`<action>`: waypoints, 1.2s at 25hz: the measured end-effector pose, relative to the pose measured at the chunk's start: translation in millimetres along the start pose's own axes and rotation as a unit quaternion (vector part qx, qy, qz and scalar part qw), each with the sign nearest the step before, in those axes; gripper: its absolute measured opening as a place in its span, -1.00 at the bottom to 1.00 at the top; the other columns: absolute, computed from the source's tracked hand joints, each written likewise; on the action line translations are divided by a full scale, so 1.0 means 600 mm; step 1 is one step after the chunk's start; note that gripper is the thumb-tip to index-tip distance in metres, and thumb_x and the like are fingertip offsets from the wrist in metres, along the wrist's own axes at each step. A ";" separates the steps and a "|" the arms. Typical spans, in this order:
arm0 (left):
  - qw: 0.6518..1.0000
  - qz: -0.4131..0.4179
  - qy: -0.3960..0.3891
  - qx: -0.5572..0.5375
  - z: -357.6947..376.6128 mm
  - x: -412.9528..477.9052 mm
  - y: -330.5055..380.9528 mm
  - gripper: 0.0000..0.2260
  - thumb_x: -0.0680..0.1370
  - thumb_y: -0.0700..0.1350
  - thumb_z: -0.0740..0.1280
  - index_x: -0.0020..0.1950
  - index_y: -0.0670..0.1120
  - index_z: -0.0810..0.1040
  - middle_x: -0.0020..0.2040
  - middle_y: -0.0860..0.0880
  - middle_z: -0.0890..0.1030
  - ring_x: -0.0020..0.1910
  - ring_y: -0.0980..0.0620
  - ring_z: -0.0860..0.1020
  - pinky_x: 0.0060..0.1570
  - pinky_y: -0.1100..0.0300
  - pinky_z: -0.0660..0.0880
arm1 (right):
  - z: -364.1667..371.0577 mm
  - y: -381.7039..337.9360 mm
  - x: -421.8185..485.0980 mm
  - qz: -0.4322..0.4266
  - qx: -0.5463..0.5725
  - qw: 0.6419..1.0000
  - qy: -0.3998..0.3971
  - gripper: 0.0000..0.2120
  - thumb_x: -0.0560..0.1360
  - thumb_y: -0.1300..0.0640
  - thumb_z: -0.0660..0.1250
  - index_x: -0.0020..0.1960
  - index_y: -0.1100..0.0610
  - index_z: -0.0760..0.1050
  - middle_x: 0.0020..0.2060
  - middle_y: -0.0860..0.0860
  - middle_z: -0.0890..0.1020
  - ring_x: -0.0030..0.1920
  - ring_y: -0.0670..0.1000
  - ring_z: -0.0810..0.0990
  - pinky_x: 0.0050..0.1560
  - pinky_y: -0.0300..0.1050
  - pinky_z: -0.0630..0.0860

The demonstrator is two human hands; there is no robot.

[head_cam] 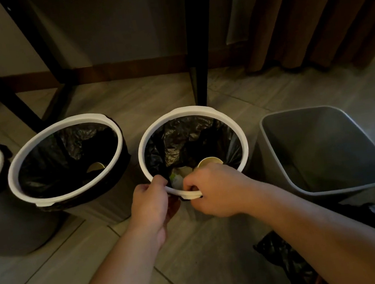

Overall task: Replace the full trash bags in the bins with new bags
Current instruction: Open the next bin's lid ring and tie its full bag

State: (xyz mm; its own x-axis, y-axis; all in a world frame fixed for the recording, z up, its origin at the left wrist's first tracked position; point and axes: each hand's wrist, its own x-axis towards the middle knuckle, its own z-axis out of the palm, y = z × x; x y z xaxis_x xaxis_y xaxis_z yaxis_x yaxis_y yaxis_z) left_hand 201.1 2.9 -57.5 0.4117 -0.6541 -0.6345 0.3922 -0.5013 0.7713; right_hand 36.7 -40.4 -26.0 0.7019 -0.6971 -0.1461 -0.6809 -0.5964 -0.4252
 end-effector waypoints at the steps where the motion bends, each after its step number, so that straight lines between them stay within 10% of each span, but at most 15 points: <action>1: 1.000 0.002 0.004 0.003 -0.007 -0.003 -0.003 -0.78 0.58 -0.01 0.35 0.16 -0.09 0.54 0.03 -0.18 0.64 -0.06 -0.16 0.65 -0.18 -0.01 0.62 | 0.001 -0.006 -0.001 -0.003 0.011 1.000 -0.008 -0.84 0.54 0.03 0.43 0.12 -0.10 0.61 -0.18 -0.14 0.57 -0.19 -0.13 0.55 -0.14 -0.02 0.66; 5: 0.998 -0.023 0.036 -0.037 -0.022 -0.010 -0.003 -0.65 0.62 0.21 0.24 0.11 -0.02 0.63 -0.05 -0.09 0.77 -0.09 -0.10 0.73 -0.24 0.07 0.56 | -0.016 -0.026 -0.007 -0.006 0.067 0.997 -0.034 -0.84 0.57 0.01 0.41 0.15 -0.10 0.61 -0.15 -0.12 0.62 -0.15 -0.13 0.61 -0.05 0.01 0.68; 10: 0.998 0.011 0.031 -0.045 -0.030 -0.003 -0.004 -0.82 0.63 -0.02 0.35 0.17 -0.07 0.51 0.11 -0.08 0.68 0.07 -0.06 0.66 -0.03 -0.03 0.55 | -0.091 -0.047 -0.007 0.005 0.115 0.993 -0.006 -0.89 0.56 0.01 0.44 0.08 -0.13 0.63 -0.19 -0.13 0.67 -0.22 -0.18 0.65 -0.16 -0.12 0.66; 16: 0.997 0.021 -0.006 -0.077 -0.028 -0.003 -0.006 -0.79 0.64 -0.19 0.40 0.26 -0.13 0.51 0.16 -0.14 0.68 0.09 -0.08 0.68 -0.08 0.05 0.59 | -0.244 -0.024 0.007 -0.032 0.134 0.970 0.201 -0.56 0.50 0.16 0.53 0.26 -0.23 0.52 -0.10 -0.15 0.64 -0.11 -0.25 0.65 -0.19 -0.41 0.57; 21: 0.998 0.024 -0.019 -0.061 -0.041 0.006 -0.003 -0.85 0.61 -0.21 0.45 0.13 -0.09 0.54 0.07 -0.09 0.74 0.01 -0.03 0.70 -0.16 0.10 0.58 | -0.277 0.054 0.051 0.009 0.153 0.870 0.468 -0.73 0.55 0.13 0.49 0.19 -0.01 0.50 -0.01 -0.17 0.58 -0.02 -0.20 0.61 0.01 -0.35 0.57; 30: 0.996 0.054 0.014 -0.071 -0.050 0.022 -0.016 -0.77 0.50 -0.25 0.56 0.10 -0.21 0.61 -0.10 -0.16 0.70 -0.18 -0.02 0.68 -0.23 0.19 0.61 | -0.238 0.170 0.111 0.127 0.267 0.811 0.506 -0.51 0.63 0.19 0.34 0.51 -0.11 0.43 0.38 -0.14 0.51 0.35 -0.15 0.52 0.18 -0.30 0.56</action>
State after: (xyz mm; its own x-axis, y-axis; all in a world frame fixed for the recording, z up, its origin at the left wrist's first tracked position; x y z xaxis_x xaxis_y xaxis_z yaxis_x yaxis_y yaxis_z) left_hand 227.3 16.2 -74.9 0.4793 -0.6837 -0.5503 0.4553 -0.3424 0.8219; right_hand -16.0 -204.3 48.8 -0.1605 -0.9011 0.4028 -0.3997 -0.3138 -0.8612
